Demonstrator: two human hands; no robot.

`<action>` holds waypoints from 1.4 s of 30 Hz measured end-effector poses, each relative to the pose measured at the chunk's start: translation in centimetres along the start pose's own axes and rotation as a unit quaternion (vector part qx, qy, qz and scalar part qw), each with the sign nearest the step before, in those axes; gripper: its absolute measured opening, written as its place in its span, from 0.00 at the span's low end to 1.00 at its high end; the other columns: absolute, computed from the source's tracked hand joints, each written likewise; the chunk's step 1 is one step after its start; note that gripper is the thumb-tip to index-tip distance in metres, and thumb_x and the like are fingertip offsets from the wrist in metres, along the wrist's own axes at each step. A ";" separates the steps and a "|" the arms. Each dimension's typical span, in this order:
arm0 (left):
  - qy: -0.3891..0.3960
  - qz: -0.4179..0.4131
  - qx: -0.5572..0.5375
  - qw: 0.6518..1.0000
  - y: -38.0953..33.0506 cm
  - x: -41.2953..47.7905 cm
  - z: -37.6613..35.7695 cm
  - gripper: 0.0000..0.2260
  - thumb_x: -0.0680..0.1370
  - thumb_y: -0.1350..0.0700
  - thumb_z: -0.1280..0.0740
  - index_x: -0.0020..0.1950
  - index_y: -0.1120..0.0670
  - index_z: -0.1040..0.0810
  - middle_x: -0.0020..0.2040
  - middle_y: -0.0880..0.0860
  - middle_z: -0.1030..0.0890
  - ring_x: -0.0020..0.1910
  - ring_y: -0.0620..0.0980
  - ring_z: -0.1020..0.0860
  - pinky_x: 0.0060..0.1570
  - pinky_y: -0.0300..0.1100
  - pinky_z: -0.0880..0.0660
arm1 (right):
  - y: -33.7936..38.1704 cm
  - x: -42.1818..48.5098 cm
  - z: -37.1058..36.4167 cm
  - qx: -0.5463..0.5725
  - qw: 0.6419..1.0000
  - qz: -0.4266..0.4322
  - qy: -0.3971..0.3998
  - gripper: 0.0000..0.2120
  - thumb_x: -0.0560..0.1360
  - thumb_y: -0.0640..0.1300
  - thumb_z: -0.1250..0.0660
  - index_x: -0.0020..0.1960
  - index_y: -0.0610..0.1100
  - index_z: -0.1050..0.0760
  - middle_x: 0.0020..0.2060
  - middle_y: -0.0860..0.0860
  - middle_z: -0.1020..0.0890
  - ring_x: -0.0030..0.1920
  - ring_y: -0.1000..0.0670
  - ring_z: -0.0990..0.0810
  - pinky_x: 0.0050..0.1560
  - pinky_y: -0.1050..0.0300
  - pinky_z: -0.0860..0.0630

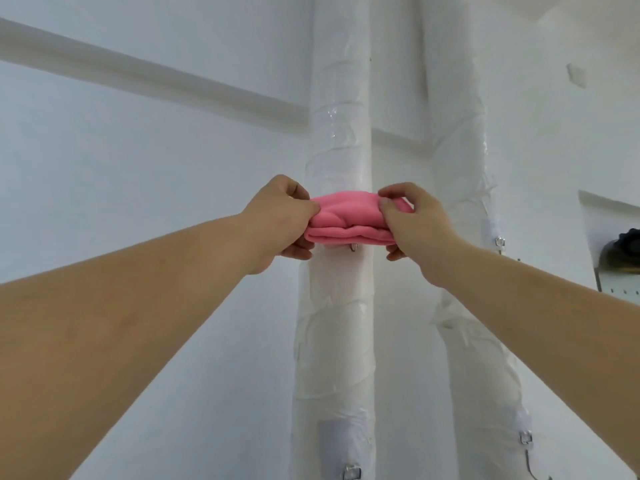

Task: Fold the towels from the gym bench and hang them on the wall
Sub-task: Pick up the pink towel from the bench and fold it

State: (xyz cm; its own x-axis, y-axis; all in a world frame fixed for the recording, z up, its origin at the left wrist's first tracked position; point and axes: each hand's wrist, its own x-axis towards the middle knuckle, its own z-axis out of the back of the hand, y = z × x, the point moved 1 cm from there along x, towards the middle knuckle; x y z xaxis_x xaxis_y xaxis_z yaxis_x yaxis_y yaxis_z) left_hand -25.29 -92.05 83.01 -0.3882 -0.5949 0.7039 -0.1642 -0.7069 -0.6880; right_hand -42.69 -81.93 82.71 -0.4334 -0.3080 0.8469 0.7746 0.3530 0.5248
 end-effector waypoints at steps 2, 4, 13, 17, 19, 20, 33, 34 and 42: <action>-0.003 0.006 0.004 1.000 0.5 0.1 -0.5 0.07 0.81 0.57 0.36 0.59 0.55 0.26 0.40 0.58 0.20 0.32 0.54 0.21 0.36 0.49 0.15 | -0.4 0.4 -0.1 -0.011 1.000 -0.027 -0.003 0.08 0.81 0.44 0.37 0.55 0.50 0.19 0.43 0.49 0.19 0.30 0.45 0.22 0.29 0.51 0.16; 0.009 0.022 0.009 1.000 0.9 -0.3 -1.0 0.06 0.81 0.57 0.38 0.56 0.56 0.24 0.38 0.57 0.20 0.30 0.53 0.23 0.32 0.45 0.18 | -0.8 0.6 0.3 -0.011 0.997 -0.076 0.010 0.07 0.79 0.42 0.35 0.50 0.45 0.18 0.37 0.46 0.20 0.27 0.44 0.25 0.28 0.52 0.17; -0.029 -0.254 0.345 0.903 0.6 -1.2 -1.4 0.09 0.76 0.53 0.33 0.55 0.48 0.17 0.55 0.50 0.21 0.54 0.51 0.22 0.55 0.48 0.23 | -1.6 -0.8 1.1 -0.083 0.947 -0.254 0.179 0.14 0.80 0.48 0.38 0.49 0.38 0.21 0.33 0.42 0.21 0.26 0.46 0.25 0.36 0.48 0.16; 0.056 -0.286 0.359 0.887 0.6 -2.7 -2.5 0.19 0.75 0.50 0.44 0.58 0.50 0.18 0.50 0.48 0.16 0.50 0.50 0.20 0.53 0.51 0.22 | -1.5 -1.1 1.4 -0.213 0.957 -0.147 0.130 0.12 0.76 0.48 0.33 0.52 0.41 0.18 0.43 0.45 0.15 0.40 0.46 0.19 0.42 0.53 0.19; 0.073 -0.253 0.337 0.904 1.0 -2.6 -2.8 0.12 0.76 0.48 0.39 0.55 0.47 0.20 0.46 0.45 0.17 0.45 0.46 0.21 0.46 0.45 0.24 | -1.2 -1.4 1.4 -0.254 0.967 0.030 0.019 0.08 0.75 0.45 0.31 0.53 0.45 0.18 0.45 0.49 0.16 0.43 0.49 0.19 0.46 0.54 0.20; 0.078 -0.255 0.334 0.904 1.1 -2.5 -2.9 0.09 0.76 0.47 0.36 0.53 0.45 0.21 0.44 0.45 0.19 0.43 0.44 0.22 0.43 0.42 0.26 | -0.7 -1.8 1.1 -0.254 0.961 0.107 0.002 0.09 0.75 0.42 0.32 0.53 0.47 0.17 0.46 0.51 0.16 0.44 0.50 0.18 0.50 0.53 0.20; 0.029 -0.170 0.114 0.978 4.2 -2.8 -2.5 0.09 0.76 0.53 0.29 0.53 0.42 0.17 0.47 0.44 0.14 0.47 0.44 0.16 0.51 0.45 0.17 | -1.4 -3.5 0.7 -0.082 0.985 0.067 0.137 0.13 0.75 0.42 0.30 0.58 0.52 0.18 0.44 0.52 0.13 0.40 0.52 0.14 0.45 0.52 0.14; 0.033 -0.164 0.100 0.981 4.3 -2.9 -2.6 0.09 0.76 0.53 0.29 0.54 0.42 0.17 0.47 0.43 0.14 0.47 0.43 0.16 0.50 0.42 0.18 | -1.5 -3.4 0.4 -0.062 0.988 0.050 0.130 0.12 0.75 0.41 0.31 0.57 0.51 0.18 0.44 0.51 0.13 0.41 0.50 0.14 0.45 0.50 0.14; 0.080 -0.185 0.114 0.973 4.8 -5.1 -3.6 0.17 0.87 0.45 0.49 0.64 0.33 0.22 0.58 0.38 0.17 0.58 0.36 0.22 0.59 0.32 0.29 | -1.0 -2.4 0.1 0.001 0.986 -0.065 0.150 0.10 0.74 0.48 0.33 0.46 0.45 0.15 0.41 0.46 0.12 0.50 0.39 0.13 0.57 0.41 0.17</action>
State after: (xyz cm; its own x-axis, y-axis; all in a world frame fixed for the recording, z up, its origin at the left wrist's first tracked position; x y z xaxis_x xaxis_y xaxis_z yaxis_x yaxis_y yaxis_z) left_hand -27.35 -91.01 75.51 -0.4794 -0.2294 0.8471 -0.1206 -0.9388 -0.3226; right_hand -42.46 -81.45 80.13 -0.3733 -0.5989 0.7085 0.7195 0.2952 0.6287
